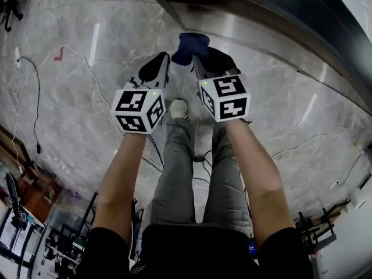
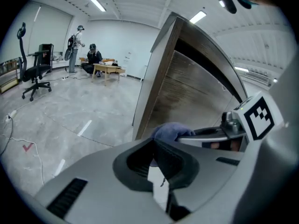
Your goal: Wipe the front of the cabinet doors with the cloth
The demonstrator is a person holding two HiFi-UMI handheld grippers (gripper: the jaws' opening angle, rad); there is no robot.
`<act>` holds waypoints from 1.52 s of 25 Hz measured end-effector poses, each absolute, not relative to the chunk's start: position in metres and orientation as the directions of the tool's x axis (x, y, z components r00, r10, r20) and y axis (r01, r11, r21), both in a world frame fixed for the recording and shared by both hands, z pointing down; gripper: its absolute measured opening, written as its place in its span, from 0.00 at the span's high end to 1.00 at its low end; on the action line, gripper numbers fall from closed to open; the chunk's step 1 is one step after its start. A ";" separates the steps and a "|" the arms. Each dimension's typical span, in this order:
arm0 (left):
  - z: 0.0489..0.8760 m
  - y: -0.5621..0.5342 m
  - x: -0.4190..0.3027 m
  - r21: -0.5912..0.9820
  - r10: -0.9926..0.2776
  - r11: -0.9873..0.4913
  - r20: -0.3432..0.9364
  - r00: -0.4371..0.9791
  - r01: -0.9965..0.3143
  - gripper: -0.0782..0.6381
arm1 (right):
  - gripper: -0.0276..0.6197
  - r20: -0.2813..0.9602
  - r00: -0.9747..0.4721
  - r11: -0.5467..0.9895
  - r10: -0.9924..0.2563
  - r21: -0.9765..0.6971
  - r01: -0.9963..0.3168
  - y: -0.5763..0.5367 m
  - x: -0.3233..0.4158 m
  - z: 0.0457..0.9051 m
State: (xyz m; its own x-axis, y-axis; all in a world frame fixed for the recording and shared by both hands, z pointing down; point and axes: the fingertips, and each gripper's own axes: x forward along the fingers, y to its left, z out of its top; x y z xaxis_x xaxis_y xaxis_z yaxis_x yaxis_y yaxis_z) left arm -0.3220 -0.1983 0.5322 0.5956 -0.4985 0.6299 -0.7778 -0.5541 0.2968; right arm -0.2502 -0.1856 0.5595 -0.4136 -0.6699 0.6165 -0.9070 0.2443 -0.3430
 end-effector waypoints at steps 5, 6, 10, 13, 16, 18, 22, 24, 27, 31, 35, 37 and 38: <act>0.533 -0.206 -0.325 0.315 -0.495 -0.548 0.625 0.604 -0.775 0.88 | 0.85 0.626 -0.412 0.266 -0.662 -0.318 -0.910 -0.209 -0.264 0.564; 0.533 -0.208 -0.326 0.330 -0.498 -0.534 0.621 0.605 -0.778 0.88 | 0.85 0.629 -0.410 0.270 -0.660 -0.310 -0.911 -0.212 -0.264 0.566; 0.532 -0.217 -0.323 0.359 -0.511 -0.500 0.613 0.603 -0.788 0.88 | 0.85 0.642 -0.387 0.263 -0.661 -0.285 -0.922 -0.218 -0.249 0.571; 0.533 -0.217 -0.310 0.349 -0.499 -0.525 0.613 0.612 -0.777 0.88 | 0.85 0.645 -0.366 0.237 -0.671 -0.281 -0.930 -0.213 -0.231 0.572; 0.534 -0.213 -0.291 0.357 -0.475 -0.547 0.613 0.632 -0.757 0.88 | 0.85 0.650 -0.345 0.207 -0.677 -0.282 -0.937 -0.204 -0.212 0.573; 0.533 -0.208 -0.276 0.369 -0.455 -0.563 0.609 0.650 -0.739 0.88 | 0.85 0.654 -0.328 0.187 -0.682 -0.278 -0.942 -0.197 -0.197 0.573; 0.531 -0.195 -0.244 0.380 -0.419 -0.595 0.606 0.676 -0.708 0.88 | 0.85 0.658 -0.290 0.142 -0.695 -0.270 -0.952 -0.181 -0.159 0.571; 0.532 -0.187 -0.229 0.383 -0.400 -0.607 0.611 0.683 -0.697 0.88 | 0.85 0.655 -0.268 0.101 -0.706 -0.281 -0.954 -0.170 -0.139 0.569; 0.534 -0.173 -0.205 0.387 -0.368 -0.630 0.615 0.697 -0.674 0.88 | 0.85 0.656 -0.230 0.033 -0.719 -0.298 -0.954 -0.153 -0.109 0.571; 0.533 -0.158 -0.173 0.389 -0.336 -0.655 0.618 0.711 -0.648 0.88 | 0.85 0.660 -0.180 -0.044 -0.729 -0.308 -0.950 -0.133 -0.066 0.571; 0.534 -0.146 -0.143 0.393 -0.307 -0.673 0.622 0.720 -0.627 0.88 | 0.85 0.666 -0.149 -0.086 -0.731 -0.307 -0.948 -0.114 -0.032 0.572; 0.534 -0.139 -0.126 0.399 -0.293 -0.682 0.619 0.729 -0.613 0.88 | 0.85 0.669 -0.132 -0.106 -0.731 -0.303 -0.947 -0.105 -0.015 0.574; 0.534 -0.136 -0.118 0.401 -0.286 -0.686 0.618 0.732 -0.607 0.88 | 0.85 0.671 -0.123 -0.117 -0.731 -0.301 -0.946 -0.101 -0.007 0.575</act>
State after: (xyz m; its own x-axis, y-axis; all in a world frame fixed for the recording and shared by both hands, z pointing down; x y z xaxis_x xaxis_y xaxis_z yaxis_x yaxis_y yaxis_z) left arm -0.1177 -0.1356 0.5336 0.7321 -0.2858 0.6184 -0.6066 -0.6865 0.4010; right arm -0.0071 -0.1007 0.5750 -0.1230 -0.7311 0.6711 -0.9462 -0.1175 -0.3014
